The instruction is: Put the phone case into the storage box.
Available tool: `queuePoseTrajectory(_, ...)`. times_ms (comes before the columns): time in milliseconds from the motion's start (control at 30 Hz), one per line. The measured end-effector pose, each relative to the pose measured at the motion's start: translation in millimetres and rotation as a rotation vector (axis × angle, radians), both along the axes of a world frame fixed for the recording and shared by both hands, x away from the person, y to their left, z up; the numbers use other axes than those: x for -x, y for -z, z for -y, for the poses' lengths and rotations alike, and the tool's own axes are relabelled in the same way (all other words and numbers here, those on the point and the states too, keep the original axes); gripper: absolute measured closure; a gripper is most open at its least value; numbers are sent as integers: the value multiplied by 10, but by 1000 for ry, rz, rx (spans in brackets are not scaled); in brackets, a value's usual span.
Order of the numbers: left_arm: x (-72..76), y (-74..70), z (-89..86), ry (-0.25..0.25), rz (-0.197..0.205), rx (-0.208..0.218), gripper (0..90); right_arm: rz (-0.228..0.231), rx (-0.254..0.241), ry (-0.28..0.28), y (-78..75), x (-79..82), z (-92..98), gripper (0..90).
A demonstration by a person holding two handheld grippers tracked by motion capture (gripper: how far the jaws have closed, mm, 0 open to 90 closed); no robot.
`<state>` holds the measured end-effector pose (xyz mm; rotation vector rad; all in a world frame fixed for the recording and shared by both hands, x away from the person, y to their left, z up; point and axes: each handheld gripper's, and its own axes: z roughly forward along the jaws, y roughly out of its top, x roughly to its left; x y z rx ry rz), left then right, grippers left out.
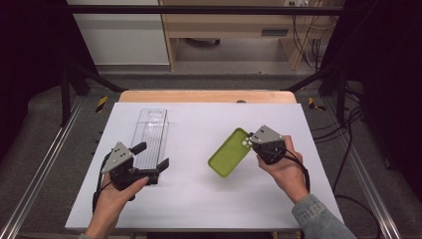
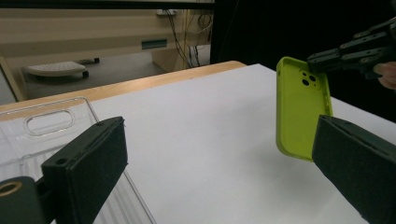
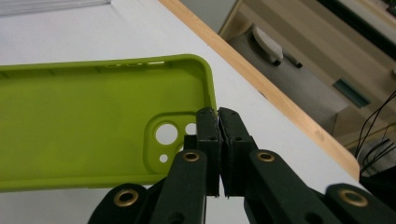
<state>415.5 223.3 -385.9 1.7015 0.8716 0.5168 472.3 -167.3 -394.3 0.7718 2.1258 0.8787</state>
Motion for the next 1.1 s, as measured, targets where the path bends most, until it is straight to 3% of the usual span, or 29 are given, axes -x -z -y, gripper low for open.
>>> queuePoseTrajectory(267, -160, -110, 220, 22, -2, -97, 36, 66, 20, -19, -71, 0, -75, 881)
queuePoseTrajectory(333, -196, -154, 309, 27, 13, -122, 39, 82, 20, -21, -99, 7, -101, 881)
queuePoseTrajectory(533, -233, -178, 441, 47, 18, -123, 44, 111, 36, -42, -149, 35, -202, 881)
queuePoseTrajectory(567, -237, -181, 485, 80, 8, -106, 44, 112, 36, -45, -155, 39, -216, 881)
queuePoseTrajectory(633, -233, -182, 507, 92, 5, -105, 44, 119, 39, -54, -167, 48, -240, 881)
queuePoseTrajectory(867, -244, -194, 629, 109, 1, -161, 45, 150, 60, -64, -179, 85, -310, 880)
queuePoseTrajectory(1100, -317, -205, 714, 111, -2, -172, 45, 186, 94, -70, -141, 118, -390, 880)
